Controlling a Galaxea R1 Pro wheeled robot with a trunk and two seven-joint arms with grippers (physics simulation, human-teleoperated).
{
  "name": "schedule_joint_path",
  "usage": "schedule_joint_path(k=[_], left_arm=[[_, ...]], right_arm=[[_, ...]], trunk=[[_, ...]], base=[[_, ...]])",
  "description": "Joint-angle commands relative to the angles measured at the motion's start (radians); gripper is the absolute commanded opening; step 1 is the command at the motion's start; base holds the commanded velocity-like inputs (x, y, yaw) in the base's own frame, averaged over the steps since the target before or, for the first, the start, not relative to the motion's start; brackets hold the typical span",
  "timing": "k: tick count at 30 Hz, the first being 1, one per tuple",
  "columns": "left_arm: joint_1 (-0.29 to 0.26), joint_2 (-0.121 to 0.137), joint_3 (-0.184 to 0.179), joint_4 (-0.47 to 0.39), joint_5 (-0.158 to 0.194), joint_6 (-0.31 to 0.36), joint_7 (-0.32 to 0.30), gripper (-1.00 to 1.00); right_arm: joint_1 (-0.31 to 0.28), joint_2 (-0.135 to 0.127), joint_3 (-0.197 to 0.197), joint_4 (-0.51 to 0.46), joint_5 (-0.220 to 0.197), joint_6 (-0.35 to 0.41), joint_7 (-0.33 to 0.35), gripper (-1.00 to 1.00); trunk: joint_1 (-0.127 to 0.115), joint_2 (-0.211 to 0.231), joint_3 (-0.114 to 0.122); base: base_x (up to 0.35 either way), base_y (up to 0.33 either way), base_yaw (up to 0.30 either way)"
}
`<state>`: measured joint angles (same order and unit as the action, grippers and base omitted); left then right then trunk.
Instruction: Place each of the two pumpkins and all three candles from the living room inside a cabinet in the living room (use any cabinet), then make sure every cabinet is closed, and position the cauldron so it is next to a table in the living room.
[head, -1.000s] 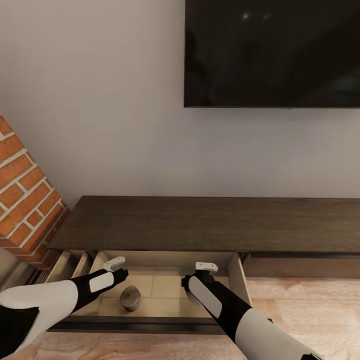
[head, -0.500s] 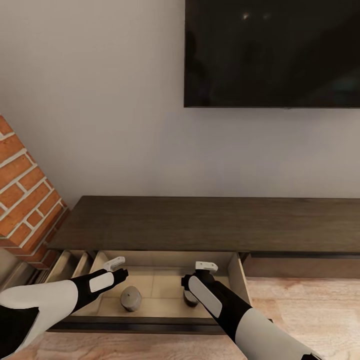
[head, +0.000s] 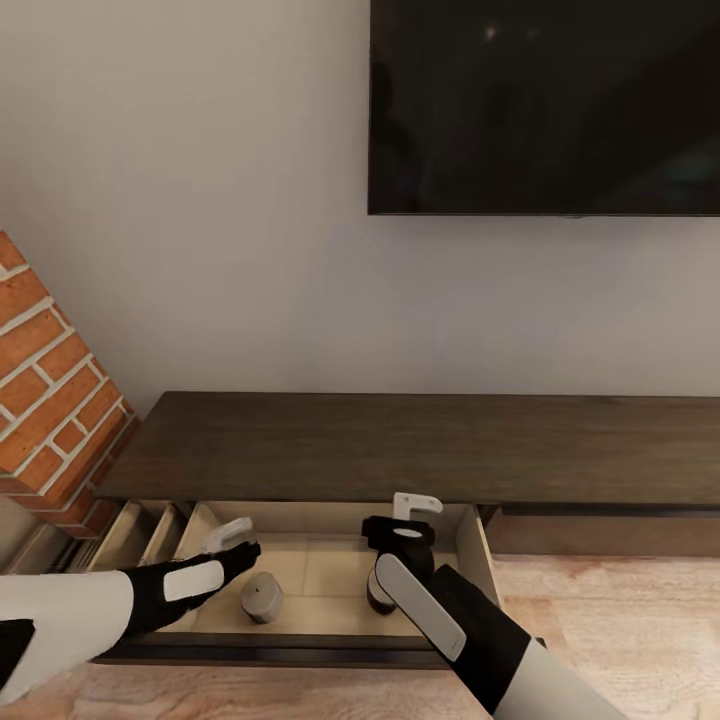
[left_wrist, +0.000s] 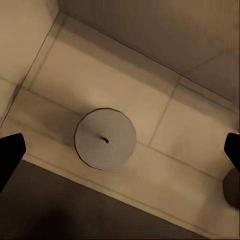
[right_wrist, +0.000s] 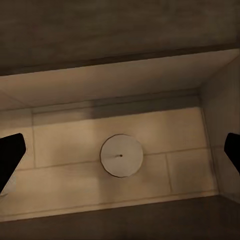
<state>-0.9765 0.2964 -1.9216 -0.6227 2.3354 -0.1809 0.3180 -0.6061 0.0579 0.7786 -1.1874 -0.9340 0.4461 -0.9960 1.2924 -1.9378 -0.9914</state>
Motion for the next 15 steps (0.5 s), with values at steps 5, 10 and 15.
schedule_joint_path(k=[5, 10, 15], left_arm=[[-0.002, 0.205, 0.004, -0.403, -0.157, -0.216, 0.009, 1.00], [-0.002, 0.311, 0.055, -0.567, -0.273, -0.278, 0.015, 1.00], [-0.002, 0.327, 0.069, -0.589, -0.288, -0.285, 0.015, 1.00]], right_arm=[[0.001, -0.001, 0.002, -0.007, -0.003, 0.008, -0.008, 1.00], [0.002, 0.001, 0.002, -0.015, -0.003, 0.008, -0.009, 1.00], [0.002, 0.005, 0.004, -0.020, -0.004, 0.007, -0.006, 1.00]], trunk=[[0.000, 0.000, -0.001], [0.000, 0.000, -0.001], [0.000, 0.000, -0.001]], base=[[0.000, 0.000, 0.000], [0.000, 0.000, 0.000], [-0.240, 0.000, 0.000]])
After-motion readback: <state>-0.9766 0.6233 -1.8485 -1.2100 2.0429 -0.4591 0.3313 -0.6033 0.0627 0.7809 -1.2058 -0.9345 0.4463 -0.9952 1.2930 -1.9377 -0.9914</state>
